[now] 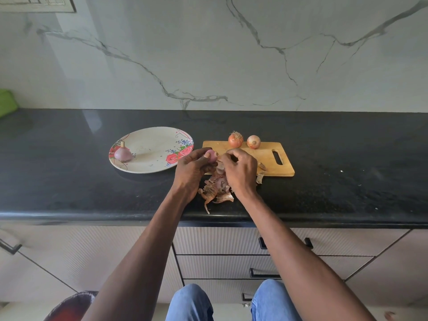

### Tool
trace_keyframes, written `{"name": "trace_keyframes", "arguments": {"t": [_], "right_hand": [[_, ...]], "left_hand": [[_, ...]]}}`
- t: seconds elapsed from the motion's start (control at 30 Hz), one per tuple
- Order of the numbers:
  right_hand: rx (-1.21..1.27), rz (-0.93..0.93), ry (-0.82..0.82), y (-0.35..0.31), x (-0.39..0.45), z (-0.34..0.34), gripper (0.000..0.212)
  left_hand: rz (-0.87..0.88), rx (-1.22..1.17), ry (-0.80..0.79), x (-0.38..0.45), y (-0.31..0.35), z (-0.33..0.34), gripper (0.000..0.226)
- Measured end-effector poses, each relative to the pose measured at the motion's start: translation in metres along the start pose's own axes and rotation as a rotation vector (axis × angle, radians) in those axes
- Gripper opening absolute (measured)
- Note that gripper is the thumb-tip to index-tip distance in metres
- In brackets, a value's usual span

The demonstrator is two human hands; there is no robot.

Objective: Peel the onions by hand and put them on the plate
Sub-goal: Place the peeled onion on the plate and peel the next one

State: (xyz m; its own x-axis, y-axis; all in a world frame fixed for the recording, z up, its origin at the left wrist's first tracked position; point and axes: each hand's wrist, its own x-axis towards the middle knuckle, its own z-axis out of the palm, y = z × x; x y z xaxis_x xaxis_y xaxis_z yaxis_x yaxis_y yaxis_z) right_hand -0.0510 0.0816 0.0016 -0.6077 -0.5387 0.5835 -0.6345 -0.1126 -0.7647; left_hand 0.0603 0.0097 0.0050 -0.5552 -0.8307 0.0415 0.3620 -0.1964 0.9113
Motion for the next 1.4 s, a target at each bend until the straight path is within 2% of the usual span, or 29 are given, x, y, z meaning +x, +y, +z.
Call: {"name": "trace_keyframes", "arguments": {"t": [0.07, 0.13, 0.2, 0.23, 0.33, 0.4, 0.5, 0.73, 0.9, 1.03, 1.1, 1.2, 1.23, 1.3, 1.37, 1.4], "right_hand": [[0.034, 0.056, 0.042, 0.0022, 0.0010, -0.0011, 0.017], [0.020, 0.052, 0.016, 0.0027, 0.0009, -0.0007, 0.004], [-0.028, 0.049, -0.015, 0.0023, 0.0018, -0.0001, 0.028], [-0.023, 0.045, -0.023, 0.0010, 0.0025, 0.0000, 0.033], [0.048, 0.027, -0.122, 0.0018, 0.0021, 0.0020, 0.021], [0.048, 0.078, -0.169, 0.0020, 0.0019, 0.0029, 0.018], [0.057, 0.155, -0.162, 0.0012, 0.0033, 0.0016, 0.012], [0.059, 0.152, -0.097, -0.0048, 0.0002, -0.0030, 0.008], [0.079, 0.180, -0.127, -0.0072, -0.0009, 0.0003, 0.022], [0.065, 0.200, -0.087, -0.0072, -0.0001, -0.0015, 0.020], [0.048, 0.175, -0.055, -0.0071, -0.0007, -0.0033, 0.019], [-0.024, 0.119, -0.024, 0.0003, 0.0007, -0.0013, 0.034], [-0.043, 0.090, -0.009, -0.0005, 0.0008, -0.0008, 0.031], [-0.059, 0.059, -0.009, 0.0019, 0.0018, -0.0001, 0.005], [-0.048, 0.061, -0.039, 0.0023, 0.0024, -0.0011, 0.034], [-0.035, 0.049, -0.059, 0.0018, 0.0025, -0.0013, 0.041]], "left_hand": [[-0.005, -0.032, 0.014, 0.0012, 0.0007, -0.0017, 0.014], [-0.001, -0.043, 0.015, 0.0014, 0.0012, -0.0016, 0.016], [0.009, -0.074, 0.036, 0.0015, 0.0006, -0.0003, 0.020], [0.019, -0.085, 0.045, 0.0010, 0.0011, 0.0002, 0.022], [0.048, -0.065, 0.035, 0.0005, 0.0020, -0.0008, 0.025], [0.061, -0.030, 0.014, 0.0005, 0.0010, -0.0020, 0.025], [0.071, -0.007, 0.004, 0.0006, -0.0001, -0.0020, 0.027], [0.088, 0.106, -0.012, 0.0001, -0.0034, -0.0037, 0.043], [0.050, 0.092, -0.041, -0.0014, -0.0018, -0.0027, 0.035], [0.029, -0.096, -0.017, -0.0007, 0.0014, -0.0005, 0.039], [0.014, -0.176, 0.014, 0.0030, 0.0011, -0.0010, 0.032], [-0.013, -0.186, 0.027, 0.0054, 0.0016, -0.0037, 0.015], [-0.027, -0.189, 0.036, 0.0047, 0.0027, -0.0040, 0.012], [-0.047, -0.194, 0.063, 0.0031, 0.0045, -0.0035, 0.009], [-0.052, -0.185, 0.086, 0.0030, 0.0051, -0.0035, 0.005], [-0.054, -0.182, 0.096, 0.0033, 0.0050, -0.0041, 0.003]]}}
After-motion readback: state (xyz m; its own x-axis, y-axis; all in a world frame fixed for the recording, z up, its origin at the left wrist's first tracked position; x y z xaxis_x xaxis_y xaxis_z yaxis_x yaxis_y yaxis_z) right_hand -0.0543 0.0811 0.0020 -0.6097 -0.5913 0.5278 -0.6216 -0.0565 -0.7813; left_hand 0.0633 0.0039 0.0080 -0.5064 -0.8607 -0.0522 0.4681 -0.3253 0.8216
